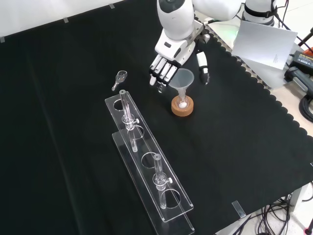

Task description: Remove the funnel from the round-bottom flask.

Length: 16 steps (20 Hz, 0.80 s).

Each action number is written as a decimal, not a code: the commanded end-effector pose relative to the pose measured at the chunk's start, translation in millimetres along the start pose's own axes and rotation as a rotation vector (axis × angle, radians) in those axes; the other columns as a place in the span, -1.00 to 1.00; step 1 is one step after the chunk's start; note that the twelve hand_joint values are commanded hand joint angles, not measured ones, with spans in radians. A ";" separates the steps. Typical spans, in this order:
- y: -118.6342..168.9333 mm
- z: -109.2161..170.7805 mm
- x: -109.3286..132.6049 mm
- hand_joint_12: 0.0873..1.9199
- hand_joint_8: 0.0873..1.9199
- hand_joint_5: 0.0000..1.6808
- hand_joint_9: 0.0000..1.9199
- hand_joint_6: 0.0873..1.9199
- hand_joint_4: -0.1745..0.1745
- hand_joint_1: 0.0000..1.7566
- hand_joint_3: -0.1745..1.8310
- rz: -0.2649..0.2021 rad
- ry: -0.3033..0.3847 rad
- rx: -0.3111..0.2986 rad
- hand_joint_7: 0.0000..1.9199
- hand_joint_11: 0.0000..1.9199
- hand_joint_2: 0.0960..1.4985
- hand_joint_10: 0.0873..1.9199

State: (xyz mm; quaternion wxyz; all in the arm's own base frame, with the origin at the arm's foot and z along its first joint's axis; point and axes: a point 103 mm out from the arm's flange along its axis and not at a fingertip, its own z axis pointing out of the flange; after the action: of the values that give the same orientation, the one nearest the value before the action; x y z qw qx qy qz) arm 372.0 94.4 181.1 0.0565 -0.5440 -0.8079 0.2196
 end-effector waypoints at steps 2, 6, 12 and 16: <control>-0.1 2.0 -5.0 0.30 -0.43 -0.77 -1.00 -1.00 -0.17 -0.71 -0.82 0.005 -0.005 0.001 -0.76 -1.00 -0.14 -0.48; 1.0 0.4 -0.8 0.30 -0.43 -0.77 -1.00 -1.00 -0.17 -0.71 -0.82 0.005 -0.012 0.006 -0.76 -1.00 -0.14 -0.47; -3.0 1.6 -2.0 0.31 -0.45 -0.62 -1.00 -1.00 -0.10 -0.71 -0.82 -0.006 -0.006 -0.007 -0.63 -1.00 -0.13 -0.33; -3.7 1.1 0.2 0.31 -0.46 -0.60 -1.00 -1.00 -0.11 -0.71 -0.82 -0.008 -0.004 -0.006 -0.60 -1.00 -0.13 -0.28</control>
State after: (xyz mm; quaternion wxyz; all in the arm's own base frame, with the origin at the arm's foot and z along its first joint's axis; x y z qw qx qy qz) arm 378.0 63.2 182.6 0.0613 -0.5734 -0.7879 0.2162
